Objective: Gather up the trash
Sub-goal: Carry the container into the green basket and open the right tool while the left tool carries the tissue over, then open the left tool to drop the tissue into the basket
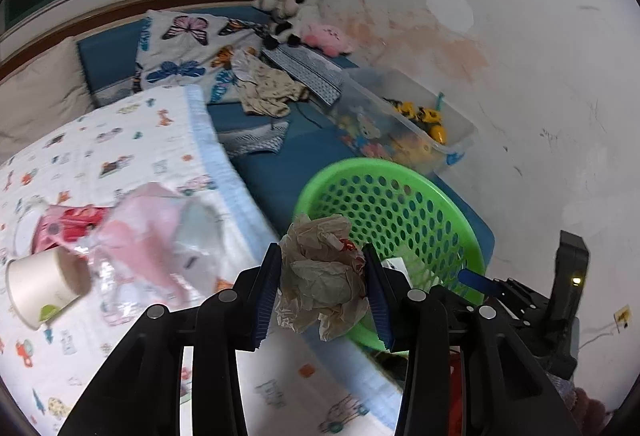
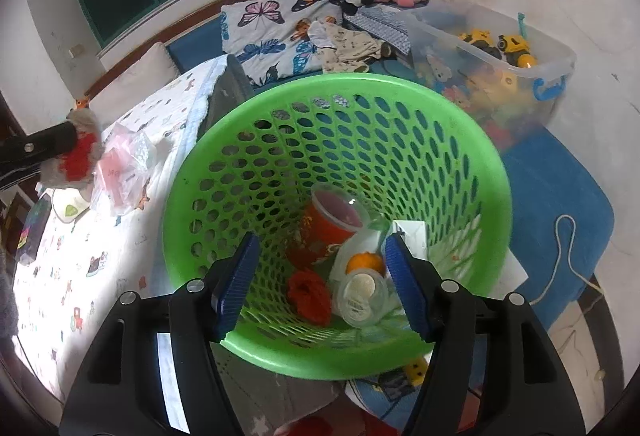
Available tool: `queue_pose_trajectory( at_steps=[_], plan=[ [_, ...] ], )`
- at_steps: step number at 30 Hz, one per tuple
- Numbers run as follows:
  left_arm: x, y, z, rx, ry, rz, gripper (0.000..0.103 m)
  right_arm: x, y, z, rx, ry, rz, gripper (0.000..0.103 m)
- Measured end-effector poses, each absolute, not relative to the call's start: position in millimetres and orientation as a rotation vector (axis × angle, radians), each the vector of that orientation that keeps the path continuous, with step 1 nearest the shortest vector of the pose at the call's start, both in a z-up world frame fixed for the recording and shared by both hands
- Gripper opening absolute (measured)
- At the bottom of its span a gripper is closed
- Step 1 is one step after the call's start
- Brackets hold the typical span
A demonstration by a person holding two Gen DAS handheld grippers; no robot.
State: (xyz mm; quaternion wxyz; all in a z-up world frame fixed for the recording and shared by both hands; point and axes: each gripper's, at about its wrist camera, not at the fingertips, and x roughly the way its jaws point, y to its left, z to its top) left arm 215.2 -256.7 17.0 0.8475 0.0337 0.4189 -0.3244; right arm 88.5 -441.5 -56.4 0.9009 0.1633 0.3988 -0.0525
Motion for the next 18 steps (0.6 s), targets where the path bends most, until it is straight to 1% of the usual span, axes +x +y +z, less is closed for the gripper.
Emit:
queue_pose_trajectory(
  at_steps=[12,14,17,18],
  plan=[
    [216,-316,-14,0.134,0.97,-0.751,0.044,69,-459,-56,0.385,0.802,-0.135,0.067],
    [216,-319,-17,0.138,0.978,-0.76,0.048,68,-459,-56,0.39,0.803,-0.136,0.067],
    [215,-322,-21,0.144,0.987,-0.767,0.052,67,-460,-57,0.392,0.802,-0.136,0.067],
    [215,-322,-22,0.14,0.994,-0.773,0.058,67,-460,-58,0.394,0.802,-0.135,0.067]
  ],
)
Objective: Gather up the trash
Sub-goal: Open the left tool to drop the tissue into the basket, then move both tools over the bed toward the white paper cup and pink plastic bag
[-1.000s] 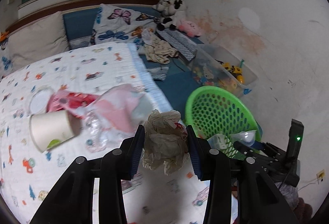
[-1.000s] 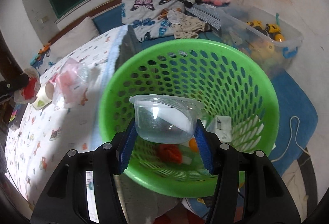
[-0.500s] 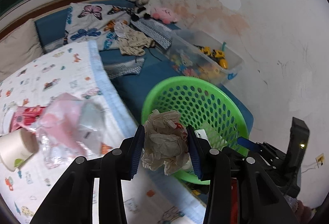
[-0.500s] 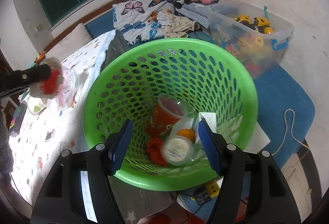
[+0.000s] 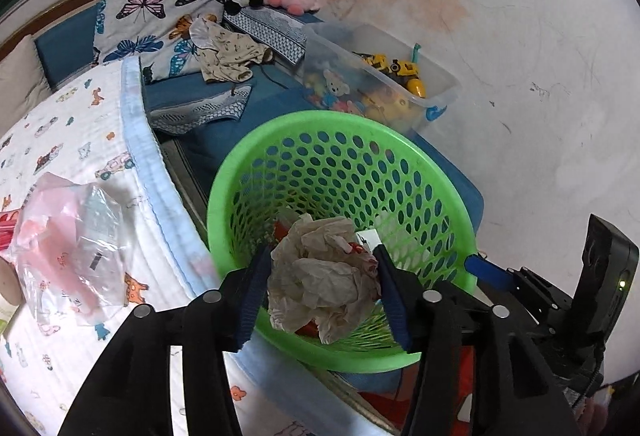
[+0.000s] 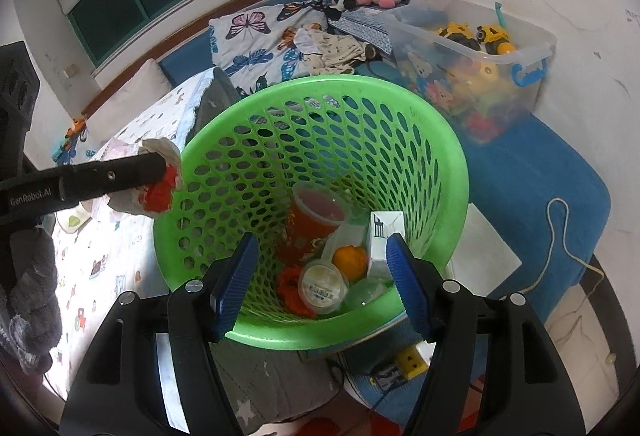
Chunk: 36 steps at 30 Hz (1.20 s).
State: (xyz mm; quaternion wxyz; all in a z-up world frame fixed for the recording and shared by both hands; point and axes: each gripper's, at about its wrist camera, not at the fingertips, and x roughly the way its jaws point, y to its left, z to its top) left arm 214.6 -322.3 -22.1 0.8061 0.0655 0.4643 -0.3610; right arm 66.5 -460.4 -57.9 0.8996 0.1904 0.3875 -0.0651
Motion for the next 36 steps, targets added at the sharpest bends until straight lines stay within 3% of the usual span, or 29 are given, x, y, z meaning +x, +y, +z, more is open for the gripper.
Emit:
queue_pose_trajectory(
  at_steps=[1,16,36],
  plan=[
    [214,-322,-22,0.136,0.995,-0.772,0.063,66,-460,-58,0.395,0.802,-0.133,0.067],
    [206,-269,0,0.079,0.935,-0.706,0.064,68,-436,-40,0.363,0.774,-0.09,0.067],
    [228,-97,15,-0.053,0.863,-0.379,0.064,120,-344,-3,0.235,0.77,0.098,0.067]
  ],
)
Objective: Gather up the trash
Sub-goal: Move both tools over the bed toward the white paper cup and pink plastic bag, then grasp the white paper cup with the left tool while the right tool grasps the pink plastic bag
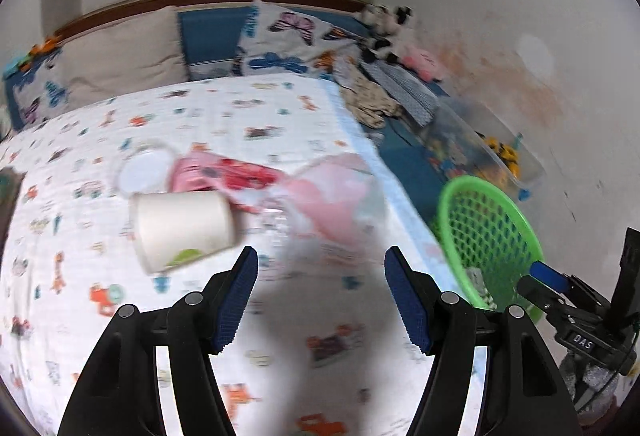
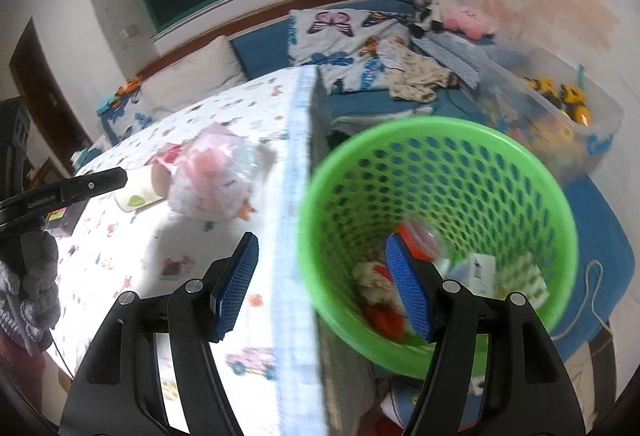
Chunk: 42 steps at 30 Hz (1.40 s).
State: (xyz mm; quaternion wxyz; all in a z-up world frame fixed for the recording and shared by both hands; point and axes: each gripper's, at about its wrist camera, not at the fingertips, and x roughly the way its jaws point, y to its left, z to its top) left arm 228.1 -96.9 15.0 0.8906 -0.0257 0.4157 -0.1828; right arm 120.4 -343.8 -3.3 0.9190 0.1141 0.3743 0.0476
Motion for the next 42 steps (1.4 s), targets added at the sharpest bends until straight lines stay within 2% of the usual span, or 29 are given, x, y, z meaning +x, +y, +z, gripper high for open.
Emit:
queue_pose_trajectory(
  at_steps=[13,25,29,33,39,42],
  plan=[
    [238,-7,15,-0.136,0.842,-0.232,0.064,182,-268,7,0.169,0.795,0.254,0.066],
    [259,14,-2,-0.178,0.86,-0.23,0.064,229,-232,-36,0.148,0.871,0.263,0.063],
    [268,15,-10,-0.186,0.873,-0.24,0.064,242,-232,-52,0.16,0.894,0.231,0.073],
    [277,16,-22,-0.178,0.89,-0.249,0.064,252,-232,-63,0.168,0.9,0.207,0.077],
    [288,13,-35,-0.175,0.904,-0.27,0.064,260,-233,-71,0.185,0.899,0.19,0.077],
    [294,10,-41,-0.173,0.91,-0.283,0.064,262,-236,-71,0.189,0.893,0.184,0.07]
  ],
)
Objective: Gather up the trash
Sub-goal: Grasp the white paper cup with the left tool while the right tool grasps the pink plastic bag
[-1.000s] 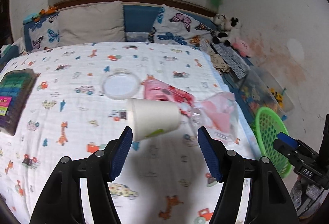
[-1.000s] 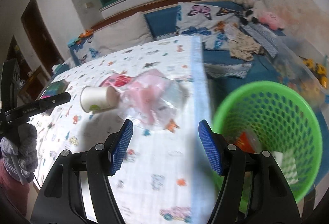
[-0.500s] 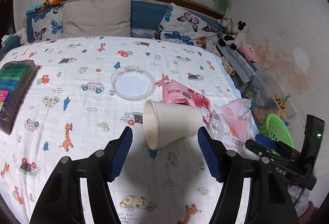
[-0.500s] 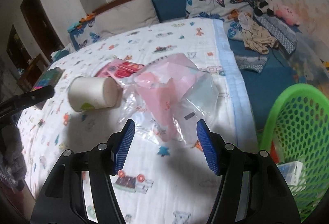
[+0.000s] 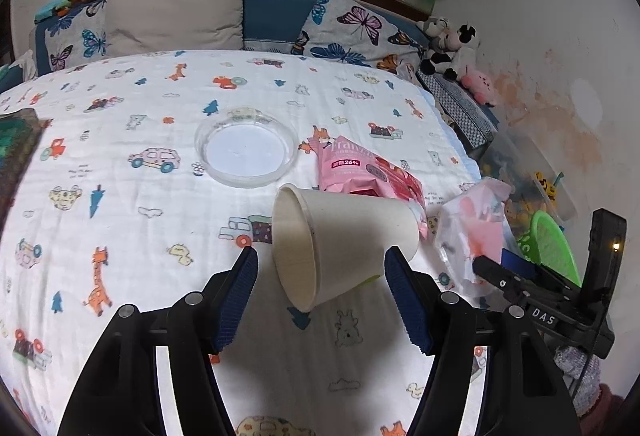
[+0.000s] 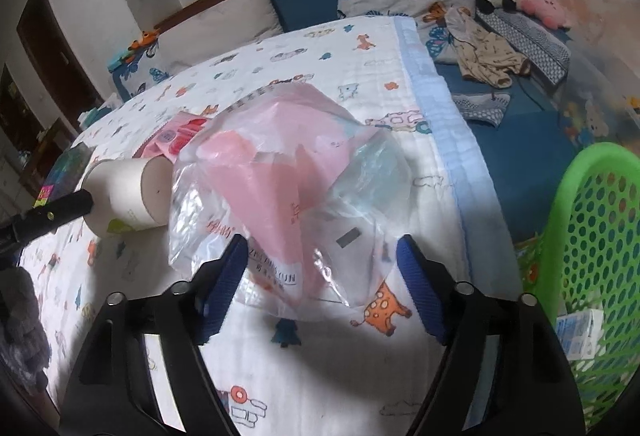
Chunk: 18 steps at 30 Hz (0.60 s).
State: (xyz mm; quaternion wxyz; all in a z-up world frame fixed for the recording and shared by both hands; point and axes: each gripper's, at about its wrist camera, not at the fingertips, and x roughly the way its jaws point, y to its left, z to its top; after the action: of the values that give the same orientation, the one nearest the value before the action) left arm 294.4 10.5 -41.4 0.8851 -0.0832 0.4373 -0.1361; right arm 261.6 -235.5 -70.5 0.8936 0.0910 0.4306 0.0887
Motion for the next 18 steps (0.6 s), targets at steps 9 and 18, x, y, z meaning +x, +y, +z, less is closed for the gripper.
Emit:
queue_pose_trajectory(
  at_steps=[9,18],
  plan=[
    [299,-2,-47,-0.195,0.916,-0.366,0.04,251,-234,-63,0.187,0.865,0.221,0.04],
    [289,-9,-44,-0.187,0.898,-0.381,0.022,239,-239,-60,0.197,0.853,0.234,0.03]
  ],
)
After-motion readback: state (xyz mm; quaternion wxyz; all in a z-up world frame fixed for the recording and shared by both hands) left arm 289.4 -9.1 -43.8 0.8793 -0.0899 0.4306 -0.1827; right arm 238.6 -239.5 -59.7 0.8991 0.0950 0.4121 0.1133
